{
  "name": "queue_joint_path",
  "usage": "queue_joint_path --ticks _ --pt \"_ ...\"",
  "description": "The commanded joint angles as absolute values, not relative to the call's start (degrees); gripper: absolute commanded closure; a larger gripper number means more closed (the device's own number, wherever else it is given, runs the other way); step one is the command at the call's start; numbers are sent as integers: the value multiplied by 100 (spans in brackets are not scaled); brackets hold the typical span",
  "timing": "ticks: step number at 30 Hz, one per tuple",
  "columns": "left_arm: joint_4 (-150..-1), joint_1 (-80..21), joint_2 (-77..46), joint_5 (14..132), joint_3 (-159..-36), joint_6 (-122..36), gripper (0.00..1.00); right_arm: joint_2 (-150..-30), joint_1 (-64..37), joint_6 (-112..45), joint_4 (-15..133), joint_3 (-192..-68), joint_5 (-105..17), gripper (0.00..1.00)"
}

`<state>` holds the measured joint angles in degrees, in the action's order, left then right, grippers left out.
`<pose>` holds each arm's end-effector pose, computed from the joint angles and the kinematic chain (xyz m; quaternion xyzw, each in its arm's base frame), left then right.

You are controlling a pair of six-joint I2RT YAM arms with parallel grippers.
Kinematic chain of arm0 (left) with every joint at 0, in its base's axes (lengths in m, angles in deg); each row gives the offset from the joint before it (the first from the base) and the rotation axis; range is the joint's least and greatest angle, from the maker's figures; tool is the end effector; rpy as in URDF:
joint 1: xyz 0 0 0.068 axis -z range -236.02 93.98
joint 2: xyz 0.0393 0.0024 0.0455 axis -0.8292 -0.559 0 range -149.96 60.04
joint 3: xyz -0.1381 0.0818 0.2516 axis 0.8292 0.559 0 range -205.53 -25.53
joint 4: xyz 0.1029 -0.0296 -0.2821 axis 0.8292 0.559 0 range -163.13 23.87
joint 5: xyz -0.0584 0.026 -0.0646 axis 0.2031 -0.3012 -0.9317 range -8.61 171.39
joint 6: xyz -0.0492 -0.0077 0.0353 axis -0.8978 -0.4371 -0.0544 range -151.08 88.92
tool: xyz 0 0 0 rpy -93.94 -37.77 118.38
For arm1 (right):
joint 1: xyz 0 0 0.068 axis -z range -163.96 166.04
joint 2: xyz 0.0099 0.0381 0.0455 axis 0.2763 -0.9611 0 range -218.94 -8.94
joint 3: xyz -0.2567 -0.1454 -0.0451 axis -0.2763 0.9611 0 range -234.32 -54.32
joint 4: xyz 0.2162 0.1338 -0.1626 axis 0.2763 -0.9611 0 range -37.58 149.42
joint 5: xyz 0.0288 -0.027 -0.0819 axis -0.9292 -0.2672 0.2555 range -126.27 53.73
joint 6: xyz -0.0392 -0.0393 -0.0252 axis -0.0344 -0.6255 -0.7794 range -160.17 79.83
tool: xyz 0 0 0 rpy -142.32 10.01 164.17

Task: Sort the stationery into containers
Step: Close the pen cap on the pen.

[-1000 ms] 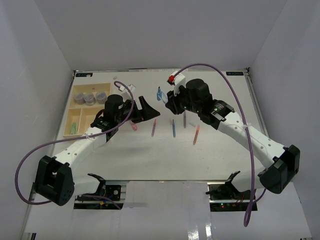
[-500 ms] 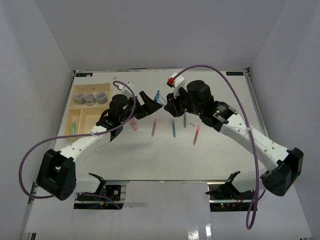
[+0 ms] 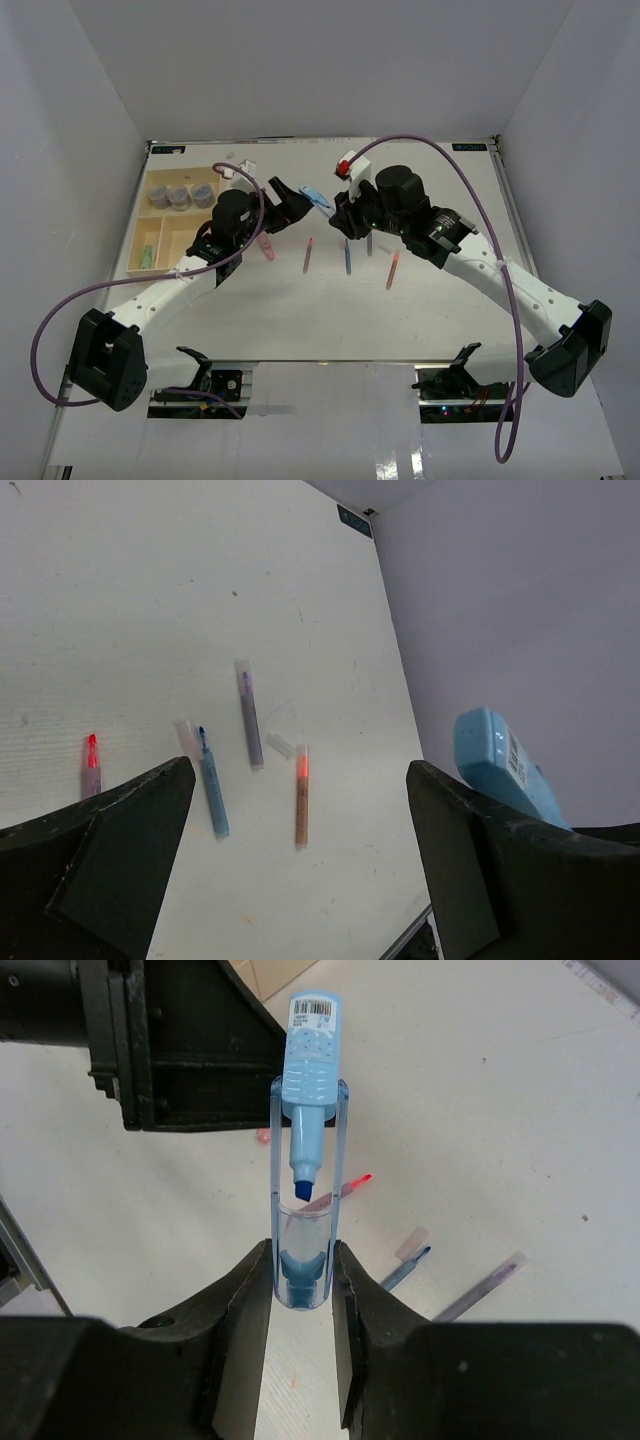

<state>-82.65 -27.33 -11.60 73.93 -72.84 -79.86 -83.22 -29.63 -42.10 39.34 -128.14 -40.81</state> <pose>0.2871 -0.1638 0.2948 -0.0988 0.7854 -0.4212 0.4427 0.2359 0.2467 0.4088 -0.3520 0.7423 0.2422 0.5162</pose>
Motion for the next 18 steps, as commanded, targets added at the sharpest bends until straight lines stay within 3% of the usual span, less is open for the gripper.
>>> queue_joint_path --ticks 1,18 --pt "-8385 -2719 -834 7656 -7255 -7889 2 -8171 -3010 -4228 4008 -12727 -4146 85" --pt "-8341 -2719 -720 7524 -7150 -7907 2 -7961 -3098 -4228 4606 -12270 -4216 85"
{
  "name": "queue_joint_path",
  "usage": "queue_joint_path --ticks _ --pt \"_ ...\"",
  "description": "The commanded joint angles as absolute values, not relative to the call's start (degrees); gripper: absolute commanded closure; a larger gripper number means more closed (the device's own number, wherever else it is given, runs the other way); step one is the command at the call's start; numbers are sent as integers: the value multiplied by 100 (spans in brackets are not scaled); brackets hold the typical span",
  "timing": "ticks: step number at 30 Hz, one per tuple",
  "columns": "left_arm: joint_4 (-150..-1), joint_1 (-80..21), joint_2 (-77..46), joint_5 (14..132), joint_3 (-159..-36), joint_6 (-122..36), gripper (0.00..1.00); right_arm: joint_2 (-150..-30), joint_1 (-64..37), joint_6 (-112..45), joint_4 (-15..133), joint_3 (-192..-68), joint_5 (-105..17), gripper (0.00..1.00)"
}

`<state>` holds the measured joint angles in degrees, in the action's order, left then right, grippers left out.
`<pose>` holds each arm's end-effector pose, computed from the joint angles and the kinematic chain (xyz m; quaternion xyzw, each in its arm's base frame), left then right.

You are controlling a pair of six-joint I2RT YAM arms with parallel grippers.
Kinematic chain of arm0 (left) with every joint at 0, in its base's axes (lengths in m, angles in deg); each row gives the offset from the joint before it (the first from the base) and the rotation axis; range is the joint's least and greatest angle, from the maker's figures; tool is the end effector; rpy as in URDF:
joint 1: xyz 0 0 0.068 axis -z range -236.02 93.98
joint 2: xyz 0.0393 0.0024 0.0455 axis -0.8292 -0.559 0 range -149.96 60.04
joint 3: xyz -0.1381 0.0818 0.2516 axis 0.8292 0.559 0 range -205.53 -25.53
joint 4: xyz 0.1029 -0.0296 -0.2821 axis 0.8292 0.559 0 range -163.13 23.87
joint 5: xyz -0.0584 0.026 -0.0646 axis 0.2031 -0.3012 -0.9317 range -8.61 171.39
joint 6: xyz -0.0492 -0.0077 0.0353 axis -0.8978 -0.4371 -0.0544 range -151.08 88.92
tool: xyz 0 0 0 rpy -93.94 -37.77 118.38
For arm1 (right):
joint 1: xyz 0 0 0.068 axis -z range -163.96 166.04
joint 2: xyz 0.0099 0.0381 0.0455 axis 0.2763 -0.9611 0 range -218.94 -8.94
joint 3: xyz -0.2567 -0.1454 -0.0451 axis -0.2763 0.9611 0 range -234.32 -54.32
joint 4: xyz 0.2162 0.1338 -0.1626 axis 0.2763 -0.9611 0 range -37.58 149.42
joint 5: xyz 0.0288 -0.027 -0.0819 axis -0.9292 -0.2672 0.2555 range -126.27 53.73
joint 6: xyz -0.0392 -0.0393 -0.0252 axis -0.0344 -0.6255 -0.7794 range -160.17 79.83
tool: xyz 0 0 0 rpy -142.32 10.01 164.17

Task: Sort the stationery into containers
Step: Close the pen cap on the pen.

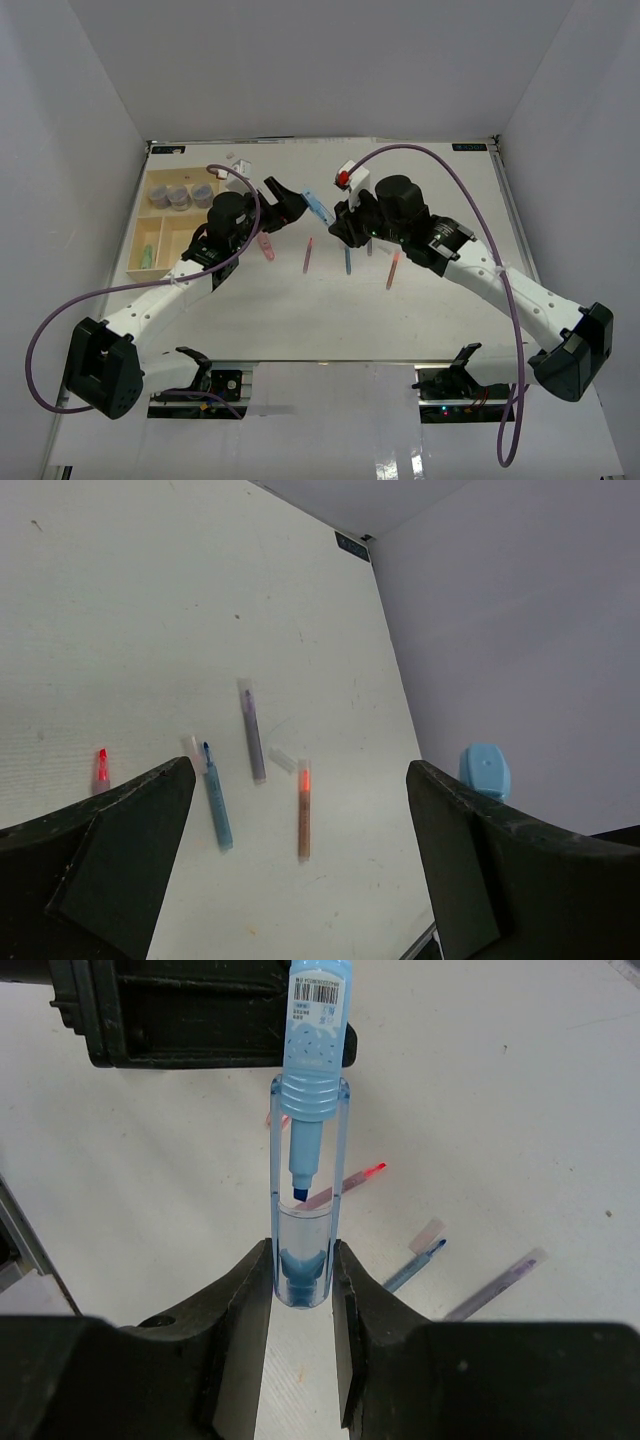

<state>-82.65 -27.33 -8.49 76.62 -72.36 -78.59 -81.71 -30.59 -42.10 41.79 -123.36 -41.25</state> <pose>0.2788 -0.1568 0.3079 -0.1013 0.7712 -0.4127 0.4739 0.2280 0.2471 0.3885 -0.3616 0.7421 0.2473 0.5074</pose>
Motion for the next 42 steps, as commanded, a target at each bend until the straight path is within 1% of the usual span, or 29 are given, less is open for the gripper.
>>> queue_joint_path --ticks 1,18,25,29,32,37,42 --pt "-8341 -2719 -720 7498 -7141 -7907 2 -7952 -3089 -4219 4641 -12244 -4216 85" --pt "-8254 -2719 -570 7349 -7185 -7784 2 -7724 -3098 -4280 5317 -11849 -4287 85" --pt "-7429 -2719 -281 7523 -7387 -7213 2 -7320 -3098 -4728 6380 -11129 -4198 85" --pt "-6980 -2719 35 7586 -7422 -6801 2 -6994 -3098 -4861 7511 -10478 -4252 86" --pt "-6637 -2719 141 7524 -7545 -6642 2 -6845 -3098 -4931 8014 -10170 -4295 86" --pt "-6014 -2728 168 7358 -7905 -6334 2 -6827 -3098 -5010 8280 -10029 -4418 86" --pt "-5294 -2728 63 6901 -8686 -6097 2 -6827 -3098 -5186 8184 -9976 -4664 87"
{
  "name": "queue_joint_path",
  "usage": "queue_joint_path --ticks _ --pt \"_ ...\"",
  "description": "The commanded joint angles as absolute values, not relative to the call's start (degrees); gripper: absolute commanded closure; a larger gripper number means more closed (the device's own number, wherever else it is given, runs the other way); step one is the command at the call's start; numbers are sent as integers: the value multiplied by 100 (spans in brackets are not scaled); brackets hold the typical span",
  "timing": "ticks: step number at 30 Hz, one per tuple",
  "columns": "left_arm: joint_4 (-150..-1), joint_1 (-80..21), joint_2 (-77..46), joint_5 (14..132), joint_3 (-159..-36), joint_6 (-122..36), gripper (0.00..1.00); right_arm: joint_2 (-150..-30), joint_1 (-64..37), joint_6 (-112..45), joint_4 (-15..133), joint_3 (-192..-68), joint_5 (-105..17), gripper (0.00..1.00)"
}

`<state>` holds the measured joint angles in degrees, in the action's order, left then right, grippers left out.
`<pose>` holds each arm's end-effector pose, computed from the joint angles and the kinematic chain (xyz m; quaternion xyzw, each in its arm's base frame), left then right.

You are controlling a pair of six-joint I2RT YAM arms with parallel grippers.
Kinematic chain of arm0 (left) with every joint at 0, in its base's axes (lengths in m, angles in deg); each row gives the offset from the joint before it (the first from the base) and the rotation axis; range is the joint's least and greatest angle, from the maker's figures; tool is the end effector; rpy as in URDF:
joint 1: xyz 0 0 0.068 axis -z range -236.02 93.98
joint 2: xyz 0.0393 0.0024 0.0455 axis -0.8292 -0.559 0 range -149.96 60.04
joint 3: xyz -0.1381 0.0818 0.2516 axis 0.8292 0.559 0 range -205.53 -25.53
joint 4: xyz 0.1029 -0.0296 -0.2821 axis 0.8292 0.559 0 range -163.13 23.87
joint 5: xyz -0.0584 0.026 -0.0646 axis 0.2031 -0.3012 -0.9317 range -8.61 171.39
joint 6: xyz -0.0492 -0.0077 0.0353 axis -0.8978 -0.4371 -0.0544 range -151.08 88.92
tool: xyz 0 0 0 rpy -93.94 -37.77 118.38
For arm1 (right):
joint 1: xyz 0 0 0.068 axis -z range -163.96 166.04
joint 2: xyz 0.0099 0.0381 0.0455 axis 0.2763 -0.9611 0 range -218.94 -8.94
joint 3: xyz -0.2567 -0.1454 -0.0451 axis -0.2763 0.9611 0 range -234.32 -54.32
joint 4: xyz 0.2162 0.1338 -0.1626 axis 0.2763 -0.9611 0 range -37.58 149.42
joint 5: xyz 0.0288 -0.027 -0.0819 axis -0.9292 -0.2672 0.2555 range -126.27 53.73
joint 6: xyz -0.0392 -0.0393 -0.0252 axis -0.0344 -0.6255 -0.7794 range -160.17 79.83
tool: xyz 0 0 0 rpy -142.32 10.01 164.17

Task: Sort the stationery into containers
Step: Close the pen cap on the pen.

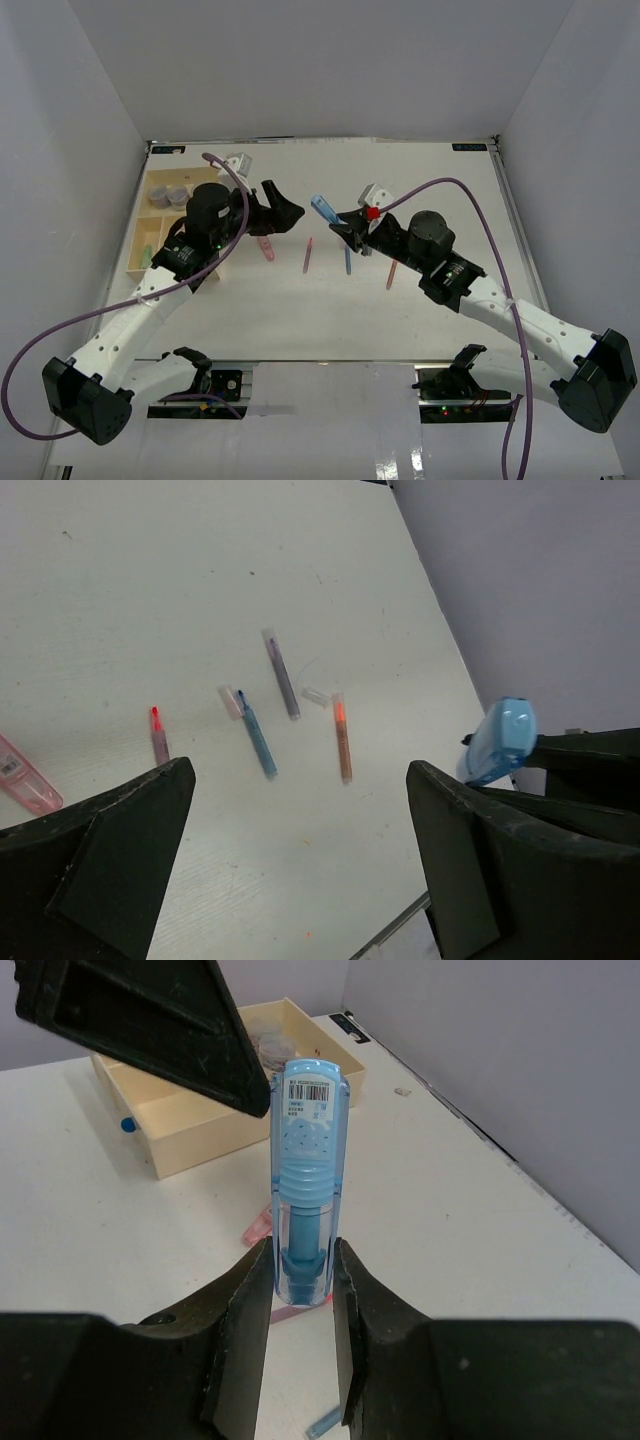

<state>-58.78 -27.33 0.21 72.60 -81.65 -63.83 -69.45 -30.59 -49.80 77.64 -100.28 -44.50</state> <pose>0.2406 -0.1395 0.3689 0.0164 0.8080 -0.3525 0.4718 0.1940 0.2149 0.3597 -0.3678 0.5771 0.2773 0.6744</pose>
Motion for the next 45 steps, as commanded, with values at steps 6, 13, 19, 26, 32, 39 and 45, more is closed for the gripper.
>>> queue_joint_path --ticks 6,13,19,26,32,39,45 --pt "-4309 -2728 -218 6593 -9871 -5798 3 -6818 -3098 -5642 7946 -9985 -4823 89" --pt "-3613 -2728 -613 5813 -10761 -5666 11 -6967 -3098 -6144 7647 -10231 -5121 91" --pt "-3411 -2728 -922 5503 -10815 -5701 23 -7160 -3089 -6319 7638 -10512 -5323 92" --pt "-3393 -2728 -1115 5406 -10850 -5701 32 -7327 -3089 -6381 7594 -10679 -5456 92" --pt "-3419 -2728 -1168 5397 -10859 -5701 38 -7354 -3089 -6399 7585 -10636 -5456 92" --pt "-3446 -2728 -1141 5345 -10762 -5657 45 -7398 -3098 -6408 7594 -10618 -5464 92" --pt "-3525 -2728 -1106 5266 -10709 -5622 48 -7389 -3098 -6372 7577 -10609 -5535 92"
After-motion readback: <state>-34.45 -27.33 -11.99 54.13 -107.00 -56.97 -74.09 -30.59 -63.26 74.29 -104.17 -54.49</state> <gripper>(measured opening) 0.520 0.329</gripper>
